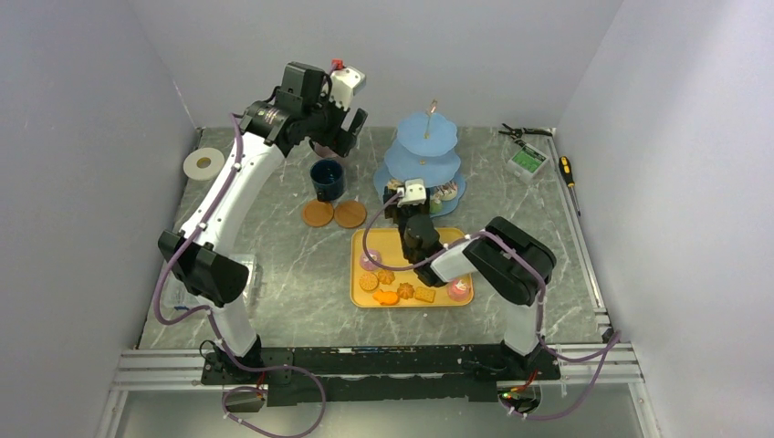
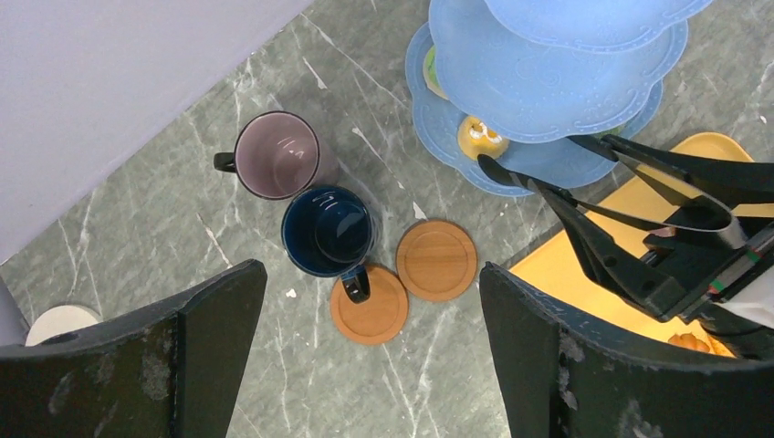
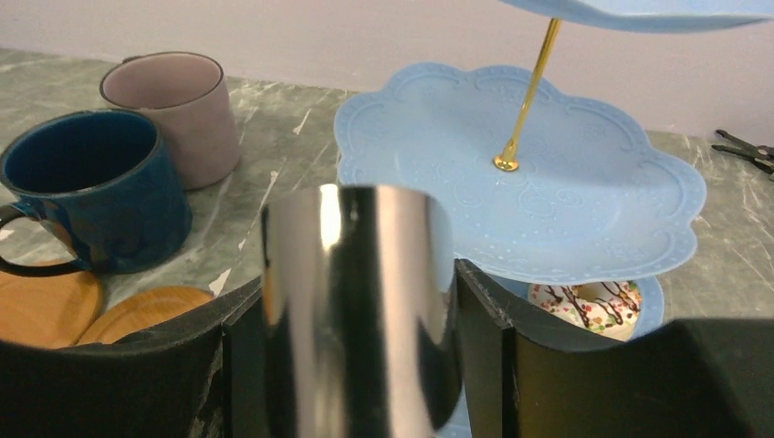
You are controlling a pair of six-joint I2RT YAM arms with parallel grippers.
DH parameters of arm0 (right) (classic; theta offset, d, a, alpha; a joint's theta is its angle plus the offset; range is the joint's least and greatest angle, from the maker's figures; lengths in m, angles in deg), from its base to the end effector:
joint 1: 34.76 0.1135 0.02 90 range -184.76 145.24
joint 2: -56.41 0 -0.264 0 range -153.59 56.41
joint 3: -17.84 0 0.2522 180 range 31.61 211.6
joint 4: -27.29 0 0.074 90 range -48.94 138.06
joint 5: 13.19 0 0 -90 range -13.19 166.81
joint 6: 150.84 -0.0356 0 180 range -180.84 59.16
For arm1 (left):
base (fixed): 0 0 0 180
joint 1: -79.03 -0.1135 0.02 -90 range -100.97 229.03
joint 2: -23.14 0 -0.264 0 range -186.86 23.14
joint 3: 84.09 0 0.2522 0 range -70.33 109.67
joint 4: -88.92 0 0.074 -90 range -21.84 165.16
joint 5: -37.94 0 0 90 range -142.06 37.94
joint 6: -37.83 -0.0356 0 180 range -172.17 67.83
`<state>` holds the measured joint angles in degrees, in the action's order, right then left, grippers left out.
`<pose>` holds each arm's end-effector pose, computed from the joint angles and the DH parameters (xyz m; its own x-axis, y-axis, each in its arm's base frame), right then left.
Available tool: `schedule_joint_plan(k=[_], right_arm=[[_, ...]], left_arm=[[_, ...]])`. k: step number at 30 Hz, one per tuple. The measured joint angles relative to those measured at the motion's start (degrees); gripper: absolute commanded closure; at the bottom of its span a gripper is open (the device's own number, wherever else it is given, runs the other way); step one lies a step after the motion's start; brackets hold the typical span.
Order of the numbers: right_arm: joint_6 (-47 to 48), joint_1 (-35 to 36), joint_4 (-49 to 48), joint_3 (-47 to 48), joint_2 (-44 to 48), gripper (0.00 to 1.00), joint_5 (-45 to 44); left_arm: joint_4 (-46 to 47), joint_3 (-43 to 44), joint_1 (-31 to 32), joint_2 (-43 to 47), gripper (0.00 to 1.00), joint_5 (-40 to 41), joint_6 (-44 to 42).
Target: Serve the afternoon tea
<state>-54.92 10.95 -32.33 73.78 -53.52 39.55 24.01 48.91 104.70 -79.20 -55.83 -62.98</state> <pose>0.2669 0.2427 0.1677 0.0835 -0.0320 -0.9960 -0.1411 0.9890 -0.0436 0.3450 -0.1684 0.4384 -0.4080 0.4037 -0.8189 0.5678 0.8145 0.1187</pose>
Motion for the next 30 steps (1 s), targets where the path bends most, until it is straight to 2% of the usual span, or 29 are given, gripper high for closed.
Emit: schedule_joint_plan(k=[6,12,22,26,30], right_arm=[[-1.11,0.17,0.61,-3.23,6.49,0.43,0.33],[-2.75,1.53,3.98,-8.9,19.17,0.44,3.45],[-13.49,2.16,20.41,-15.54,42.77,0.46,22.51],[-17.77,2.16,23.8,-15.54,45.44,0.46,30.8],[-20.22,2.19,26.73,-14.1,44.24,0.46,37.75]], left_arm=[[-0.61,-0.42,-0.04,0.76,0.07,-0.55,0.04],[-0.76,-0.42,-0.07,1.66,0.07,-2.03,-0.02],[-2.91,-5.22,0.13,4.59,0.07,-8.87,-2.01],[-3.08,-5.97,2.05,4.63,0.07,-10.32,-2.05],[-2.64,-7.3,6.8,4.92,0.07,-9.62,-2.23]])
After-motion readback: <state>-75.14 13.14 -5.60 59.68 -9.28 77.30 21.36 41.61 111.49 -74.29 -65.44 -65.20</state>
